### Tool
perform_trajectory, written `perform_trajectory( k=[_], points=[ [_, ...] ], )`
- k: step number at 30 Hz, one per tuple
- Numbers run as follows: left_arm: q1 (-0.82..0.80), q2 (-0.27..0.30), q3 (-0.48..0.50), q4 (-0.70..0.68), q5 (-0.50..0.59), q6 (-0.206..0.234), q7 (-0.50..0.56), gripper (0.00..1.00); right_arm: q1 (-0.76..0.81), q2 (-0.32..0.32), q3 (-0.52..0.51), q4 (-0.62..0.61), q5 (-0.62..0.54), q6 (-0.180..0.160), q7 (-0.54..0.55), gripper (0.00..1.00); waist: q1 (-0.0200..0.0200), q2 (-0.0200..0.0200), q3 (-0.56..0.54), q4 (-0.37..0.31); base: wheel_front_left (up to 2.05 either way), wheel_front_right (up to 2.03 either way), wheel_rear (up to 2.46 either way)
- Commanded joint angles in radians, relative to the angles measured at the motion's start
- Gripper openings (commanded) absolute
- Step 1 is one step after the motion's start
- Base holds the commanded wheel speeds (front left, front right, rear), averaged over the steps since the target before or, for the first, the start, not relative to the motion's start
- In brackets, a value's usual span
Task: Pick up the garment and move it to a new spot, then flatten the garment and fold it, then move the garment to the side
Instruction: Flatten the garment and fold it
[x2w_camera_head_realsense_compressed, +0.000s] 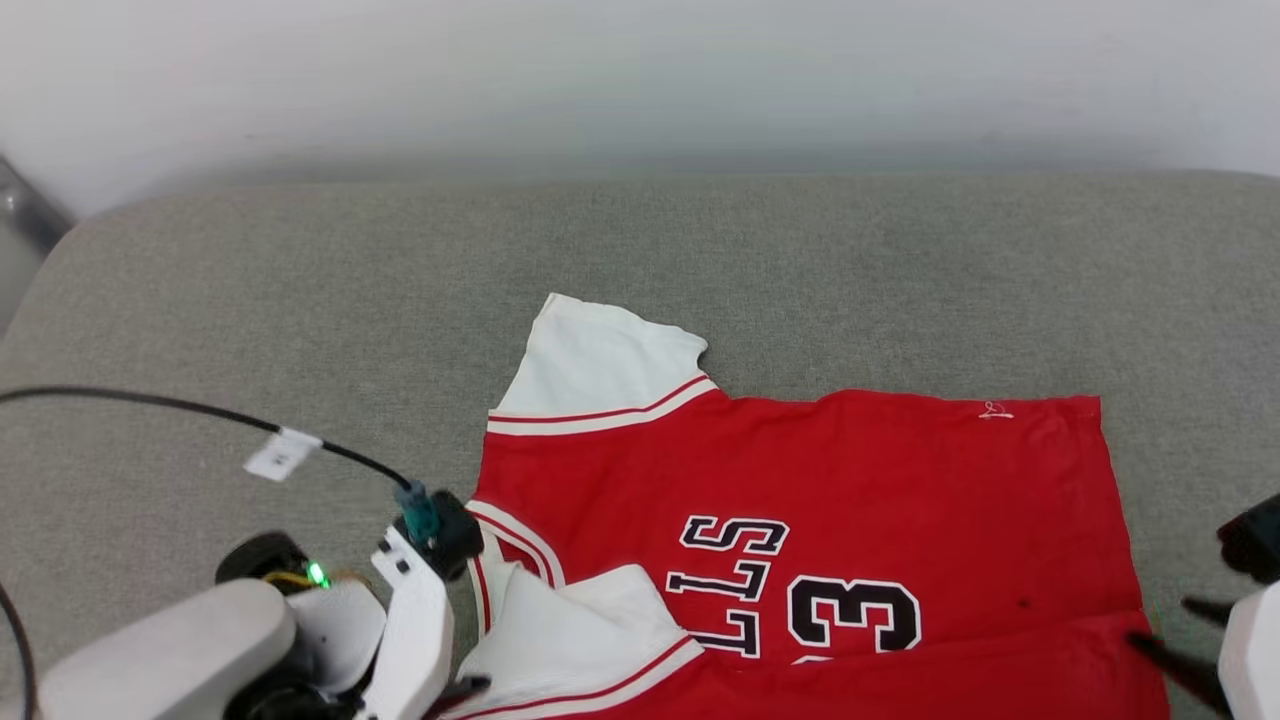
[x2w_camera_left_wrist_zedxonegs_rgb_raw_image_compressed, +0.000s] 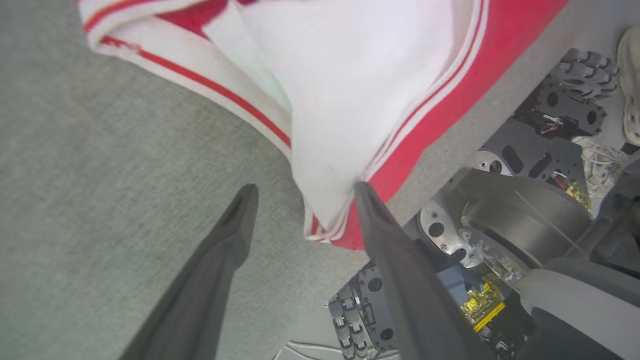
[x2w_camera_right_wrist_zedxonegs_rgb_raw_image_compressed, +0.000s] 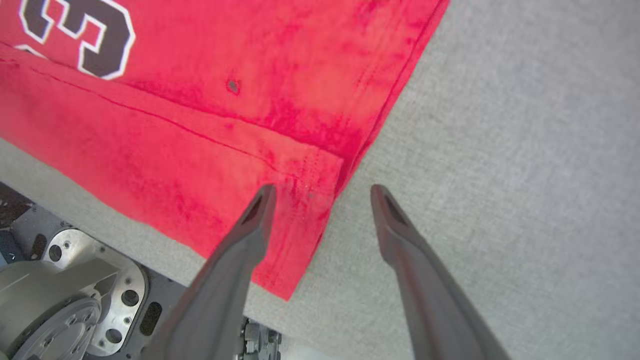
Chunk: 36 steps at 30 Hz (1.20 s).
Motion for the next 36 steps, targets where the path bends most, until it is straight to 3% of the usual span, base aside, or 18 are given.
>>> perform_trajectory(
  k=[1, 8, 14, 21, 27, 33, 36],
  points=[
    [-0.027, 0.013, 0.024, -0.021, 0.013, 0.011, -0.026, 1.00, 0.016, 0.014, -0.036, 0.002, -0.021, -0.001, -0.034, 1.00, 0.0000, -0.0001, -0.010, 0.001, 0.00, 0.00, 0.00],
    [-0.116, 0.041, 0.136, -0.074, 0.145, 0.063, -0.222, 1.00, 0.047, 0.170, -0.324, -0.038, -0.208, -0.001, -0.279, 1.00, 0.0000, -0.0001, -0.018, -0.006, 0.00, 0.00, 0.00],
    [-0.202, -0.023, 0.197, 0.015, 0.275, 0.135, -0.384, 1.00, 0.063, 0.380, -0.535, -0.154, -0.392, -0.001, -0.442, 1.00, 0.0000, -0.0001, 0.016, -0.036, 0.00, 0.00, 0.00],
    [-0.344, -0.110, 0.239, 0.166, 0.354, 0.146, -0.465, 1.00, 0.097, 0.650, -0.670, -0.300, -0.541, -0.001, -0.574, 1.00, 0.0000, -0.0001, 0.101, -0.085, 0.00, 0.00, 0.00],
    [-0.447, -0.153, 0.248, 0.284, 0.330, 0.104, -0.388, 1.00, 0.129, 0.775, -0.670, -0.344, -0.590, -0.001, -0.658, 1.00, 0.0000, -0.0001, 0.177, -0.123, 0.00, 0.00, 0.00],
    [-0.545, -0.169, 0.215, 0.381, 0.224, 0.021, -0.105, 1.00, 0.126, 0.828, -0.635, -0.326, -0.604, -0.001, -0.706, 1.00, 0.0000, -0.0001, 0.254, -0.165, 0.00, 0.00, 0.00],
    [-0.589, -0.169, 0.186, 0.393, 0.177, 0.002, 0.043, 1.00, 0.107, 0.834, -0.624, -0.312, -0.608, -0.001, -0.722, 1.00, 0.0000, -0.0001, 0.289, -0.178, 0.00, 0.00, 0.00]
  ],
)
